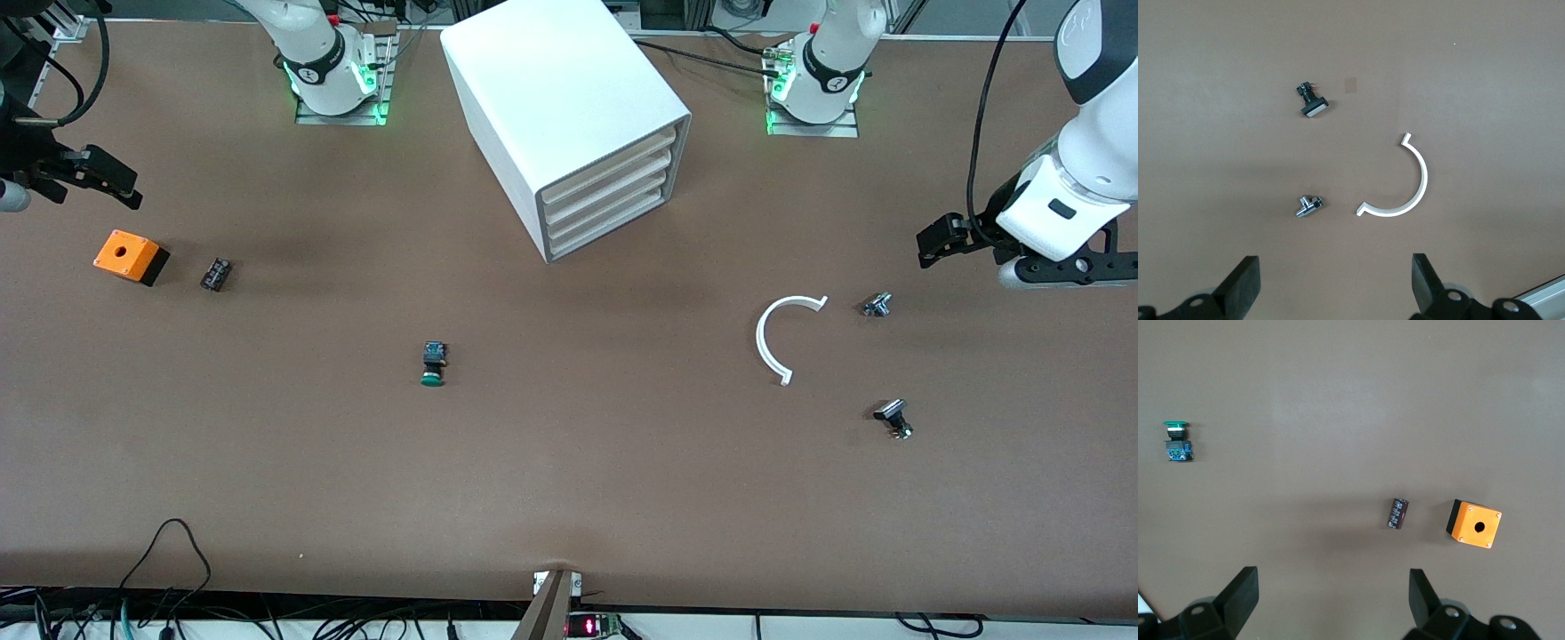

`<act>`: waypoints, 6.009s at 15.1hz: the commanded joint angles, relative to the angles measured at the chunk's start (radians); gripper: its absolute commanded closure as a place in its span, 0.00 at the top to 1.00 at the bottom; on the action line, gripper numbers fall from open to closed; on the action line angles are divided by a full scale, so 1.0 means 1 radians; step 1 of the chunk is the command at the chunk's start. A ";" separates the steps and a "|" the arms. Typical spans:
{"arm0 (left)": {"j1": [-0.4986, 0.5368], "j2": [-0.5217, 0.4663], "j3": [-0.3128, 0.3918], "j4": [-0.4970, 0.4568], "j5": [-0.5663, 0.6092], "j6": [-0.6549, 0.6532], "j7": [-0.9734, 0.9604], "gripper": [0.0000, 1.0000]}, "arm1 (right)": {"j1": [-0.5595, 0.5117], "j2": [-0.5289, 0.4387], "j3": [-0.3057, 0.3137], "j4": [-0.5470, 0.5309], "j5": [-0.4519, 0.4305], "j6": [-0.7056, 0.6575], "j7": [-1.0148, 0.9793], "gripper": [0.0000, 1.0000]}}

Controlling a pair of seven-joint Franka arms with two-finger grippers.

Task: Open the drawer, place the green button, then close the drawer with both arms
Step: 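Reach the left gripper to the cabinet drawer while the right gripper moves out, then pull the drawer open with the left gripper while the right gripper grasps the button, then carry the green button with the right gripper and lower it into the drawer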

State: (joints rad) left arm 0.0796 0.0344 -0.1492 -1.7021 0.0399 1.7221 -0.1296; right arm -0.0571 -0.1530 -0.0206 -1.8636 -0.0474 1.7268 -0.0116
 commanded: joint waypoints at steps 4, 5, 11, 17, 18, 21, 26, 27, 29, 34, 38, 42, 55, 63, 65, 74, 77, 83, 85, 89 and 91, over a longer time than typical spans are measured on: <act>0.006 0.022 -0.003 0.053 -0.005 -0.029 0.021 1.00 | -0.009 -0.002 0.002 0.017 0.003 -0.021 -0.013 1.00; 0.006 0.022 -0.003 0.053 -0.005 -0.044 0.022 1.00 | -0.009 -0.002 0.002 0.017 0.003 -0.021 -0.013 1.00; 0.005 0.024 -0.006 0.059 -0.005 -0.045 0.027 1.00 | -0.010 0.001 -0.016 0.015 0.015 -0.023 -0.010 1.00; -0.007 0.059 -0.012 0.062 -0.005 -0.047 0.028 1.00 | -0.003 0.013 -0.007 0.015 0.009 -0.021 -0.013 1.00; -0.011 0.067 -0.013 0.064 -0.003 -0.050 0.025 1.00 | 0.000 0.015 -0.005 0.015 0.008 -0.021 -0.014 1.00; -0.018 0.090 -0.039 0.062 0.006 -0.065 0.021 1.00 | 0.003 0.030 -0.005 0.015 0.011 -0.021 -0.011 1.00; 0.011 0.198 -0.066 0.049 -0.075 -0.099 0.168 1.00 | 0.002 0.064 -0.007 0.014 0.017 -0.021 -0.025 1.00; 0.011 0.228 -0.066 0.035 -0.156 -0.098 0.174 1.00 | 0.002 0.070 -0.009 0.015 0.018 -0.021 -0.025 1.00; 0.005 0.294 -0.066 -0.019 -0.292 -0.078 0.176 1.00 | 0.011 0.091 -0.005 0.012 0.017 -0.027 -0.019 1.00; -0.047 0.427 -0.131 -0.160 -0.581 0.079 0.177 1.00 | 0.033 0.177 -0.005 0.017 0.023 0.000 -0.025 1.00; -0.148 0.487 -0.138 -0.243 -0.831 0.180 0.221 1.00 | 0.117 0.245 -0.002 0.014 0.053 0.120 -0.008 1.00; -0.178 0.501 -0.229 -0.361 -1.029 0.310 0.320 0.99 | 0.183 0.328 0.005 0.043 0.127 0.192 0.100 1.00; -0.233 0.519 -0.297 -0.464 -1.088 0.432 0.404 0.00 | 0.416 0.707 0.005 0.129 0.178 0.626 0.144 1.00; -0.155 0.502 -0.081 -0.301 -1.022 0.432 0.436 0.00 | 0.473 0.840 0.007 0.129 0.175 0.781 0.142 1.00; -0.150 0.499 -0.082 -0.303 -1.022 0.430 0.439 0.31 | 0.491 0.843 0.005 0.129 0.176 0.781 0.144 1.00; -0.052 0.351 -0.082 -0.226 -0.739 0.432 0.438 1.00 | 0.497 0.854 0.001 0.130 0.167 0.781 0.125 0.28; 0.023 0.247 -0.082 -0.180 -0.591 0.433 0.438 1.00 | 0.513 0.845 -0.005 0.155 0.132 0.771 0.122 0.23; 0.138 0.078 -0.069 -0.106 -0.438 0.256 0.432 1.00 | 0.589 0.785 0.004 0.269 -0.098 0.695 0.006 0.22; 0.138 0.056 -0.046 -0.012 -0.298 0.127 0.427 1.00 | 0.621 0.783 0.048 0.332 -0.103 0.695 -0.094 0.22; 0.138 0.036 -0.020 0.052 -0.074 -0.001 0.421 1.00 | 0.726 0.796 0.103 0.472 -0.106 0.660 -0.267 0.22; 0.138 0.041 -0.018 0.039 -0.005 0.011 0.409 1.00 | 0.782 0.794 0.103 0.504 -0.111 0.620 -0.411 0.22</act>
State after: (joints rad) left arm 0.2230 0.0592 -0.1671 -1.6691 -0.0401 1.7391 0.2998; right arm 0.6821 0.6313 0.0858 -1.4118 -0.1420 2.3945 -0.2956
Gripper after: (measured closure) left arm 0.000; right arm 0.564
